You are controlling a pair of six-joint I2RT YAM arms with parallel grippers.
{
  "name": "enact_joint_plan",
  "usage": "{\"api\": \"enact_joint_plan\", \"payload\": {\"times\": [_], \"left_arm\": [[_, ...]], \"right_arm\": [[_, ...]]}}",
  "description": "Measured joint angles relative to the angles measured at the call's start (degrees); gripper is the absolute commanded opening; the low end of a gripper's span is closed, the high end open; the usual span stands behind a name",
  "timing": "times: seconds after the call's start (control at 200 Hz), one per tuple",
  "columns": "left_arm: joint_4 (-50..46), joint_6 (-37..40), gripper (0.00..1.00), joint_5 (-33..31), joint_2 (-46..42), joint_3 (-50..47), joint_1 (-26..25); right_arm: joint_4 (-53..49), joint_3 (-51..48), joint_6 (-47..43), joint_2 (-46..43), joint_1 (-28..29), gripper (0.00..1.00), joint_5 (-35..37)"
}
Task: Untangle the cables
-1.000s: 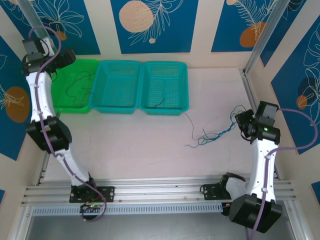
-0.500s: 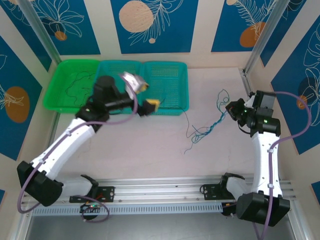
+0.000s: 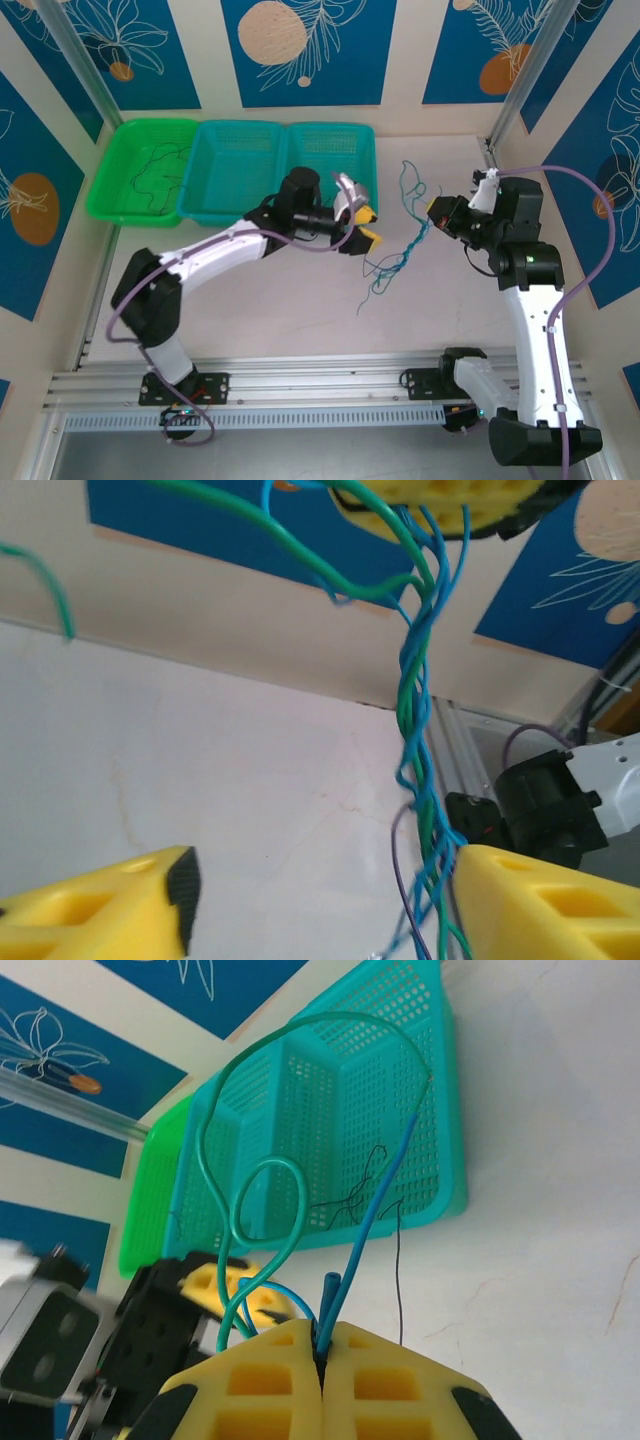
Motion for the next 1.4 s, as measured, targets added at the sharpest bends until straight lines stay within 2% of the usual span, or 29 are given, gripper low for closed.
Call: {"api": "enact_joint_plan", "payload": {"times": [0.12, 0.305, 0.35, 0.42, 0.57, 0.725, 0.925, 1.1, 1.225, 1.4], "left_arm": [[-3.41, -0.63, 0.66, 4.96, 5.07, 6.60, -0.66], [-13.77, 3.93, 0.68, 8.17, 8.76, 12.09, -3.23], [-15.63, 4.85, 0.64, 8.44, 9.73, 12.79, -3.85], [-17.70, 5.95, 0.52, 8.57, 10.91, 12.87, -4.52], [-20.37, 6.82, 0.00, 8.48, 12.79, 12.85, -5.25], [-18.29, 6.84, 0.00, 6.75, 11.98, 11.26, -5.31], [-6.97, 0.74, 0.00, 0.09, 4.59, -0.17, -4.52], [0.07, -5.18, 0.00, -8.35, -3.76, -7.04, -2.49], [5.01, -10.49, 0.00, -12.35, -8.07, -10.21, -0.81], [6.19, -15.47, 0.00, -13.60, -9.92, -15.37, 0.46]], "right_arm": [[-0.13, 0.31, 0.00, 0.00, 0.35, 0.00, -0.04], [-0.13, 0.57, 0.04, 0.00, 1.05, 0.00, -0.02], [-0.13, 0.57, 0.07, 0.00, 1.11, 0.00, 0.00], [-0.15, 0.57, 0.07, 0.00, 1.31, 0.00, 0.17], [-0.17, 0.57, 0.04, -0.02, 1.46, 0.00, 0.96], [-0.46, 0.57, 0.07, -0.13, 1.46, 0.00, 2.82], [-0.85, -1.27, 0.07, -1.25, 1.33, 0.00, 7.43], [-1.53, -7.26, 1.70, -2.08, -4.28, 0.00, 12.02], [-1.42, -13.35, 3.85, -1.70, -10.51, 0.00, 7.67], [-1.25, -16.72, 5.01, -0.33, -19.65, 0.00, -1.29]]}}
